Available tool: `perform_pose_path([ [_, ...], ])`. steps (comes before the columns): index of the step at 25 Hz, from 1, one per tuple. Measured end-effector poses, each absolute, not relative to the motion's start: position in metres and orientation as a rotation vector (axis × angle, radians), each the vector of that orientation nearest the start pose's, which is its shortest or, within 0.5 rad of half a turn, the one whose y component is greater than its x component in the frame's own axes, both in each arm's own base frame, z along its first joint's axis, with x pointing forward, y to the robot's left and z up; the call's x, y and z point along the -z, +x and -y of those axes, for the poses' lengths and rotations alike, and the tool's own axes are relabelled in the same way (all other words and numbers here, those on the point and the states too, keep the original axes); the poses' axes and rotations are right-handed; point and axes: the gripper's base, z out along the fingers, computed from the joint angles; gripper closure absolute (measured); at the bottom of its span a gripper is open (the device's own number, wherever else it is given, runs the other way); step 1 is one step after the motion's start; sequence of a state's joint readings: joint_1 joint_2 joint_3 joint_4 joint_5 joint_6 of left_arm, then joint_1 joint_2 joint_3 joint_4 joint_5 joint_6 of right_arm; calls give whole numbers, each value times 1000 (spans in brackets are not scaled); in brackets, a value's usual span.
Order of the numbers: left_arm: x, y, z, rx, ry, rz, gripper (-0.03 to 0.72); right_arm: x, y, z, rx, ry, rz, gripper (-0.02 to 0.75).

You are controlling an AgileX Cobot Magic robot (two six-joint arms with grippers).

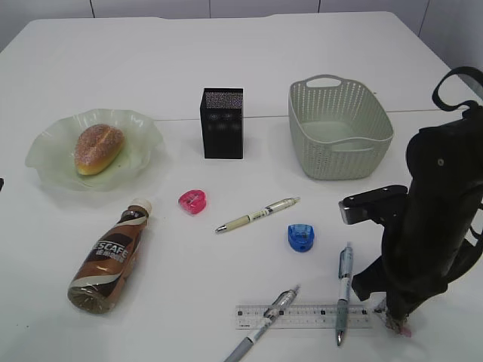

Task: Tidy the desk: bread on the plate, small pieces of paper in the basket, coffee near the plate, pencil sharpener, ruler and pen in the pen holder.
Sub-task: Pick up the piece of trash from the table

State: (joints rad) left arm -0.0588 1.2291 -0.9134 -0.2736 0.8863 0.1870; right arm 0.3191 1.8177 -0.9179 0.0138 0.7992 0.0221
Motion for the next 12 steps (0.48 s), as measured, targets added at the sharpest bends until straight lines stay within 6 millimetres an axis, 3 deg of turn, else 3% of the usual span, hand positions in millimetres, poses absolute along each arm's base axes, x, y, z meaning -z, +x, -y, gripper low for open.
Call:
perform_pose_path([
  [9, -287, 230, 33, 297, 161, -2653, 192, -171, 271, -91, -36, -459, -3030, 701],
  [12, -288, 231, 33, 295, 159, -2646, 192, -195, 280, -93, -58, -446, -2941, 701],
])
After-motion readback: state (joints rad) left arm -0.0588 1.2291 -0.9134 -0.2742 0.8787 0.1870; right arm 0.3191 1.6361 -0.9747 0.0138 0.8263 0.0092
